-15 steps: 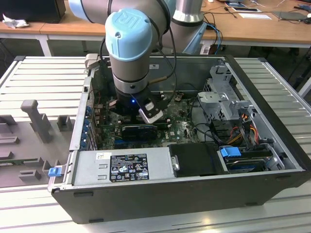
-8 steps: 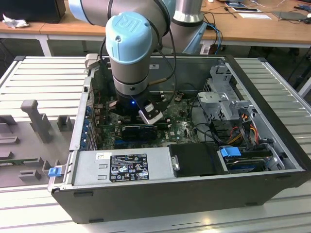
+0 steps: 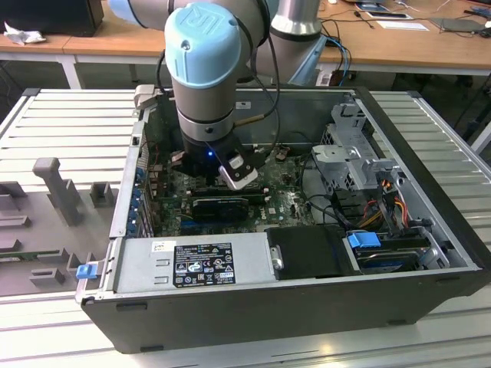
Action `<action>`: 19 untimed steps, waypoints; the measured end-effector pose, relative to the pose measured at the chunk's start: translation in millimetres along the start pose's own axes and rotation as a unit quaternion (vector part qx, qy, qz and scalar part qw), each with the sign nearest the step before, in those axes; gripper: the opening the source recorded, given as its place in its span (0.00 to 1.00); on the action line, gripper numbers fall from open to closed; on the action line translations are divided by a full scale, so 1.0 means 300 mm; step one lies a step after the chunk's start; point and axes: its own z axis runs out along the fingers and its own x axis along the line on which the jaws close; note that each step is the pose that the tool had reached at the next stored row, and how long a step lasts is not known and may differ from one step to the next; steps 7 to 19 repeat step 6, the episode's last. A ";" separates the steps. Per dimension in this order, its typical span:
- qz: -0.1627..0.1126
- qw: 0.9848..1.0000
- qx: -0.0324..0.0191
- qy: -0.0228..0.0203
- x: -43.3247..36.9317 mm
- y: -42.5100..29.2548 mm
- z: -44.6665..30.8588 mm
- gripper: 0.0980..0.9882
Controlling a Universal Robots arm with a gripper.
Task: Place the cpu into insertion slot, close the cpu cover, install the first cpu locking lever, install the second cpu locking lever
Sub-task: 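Install the second cpu locking lever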
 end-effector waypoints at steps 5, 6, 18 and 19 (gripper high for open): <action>0.000 1.000 0.000 0.000 -0.001 0.007 -0.023 0.01; 0.000 1.000 0.000 0.000 -0.001 0.007 -0.023 0.01; 0.000 1.000 0.000 0.000 -0.001 0.007 -0.023 0.01; 0.000 1.000 0.000 0.000 -0.001 0.007 -0.023 0.01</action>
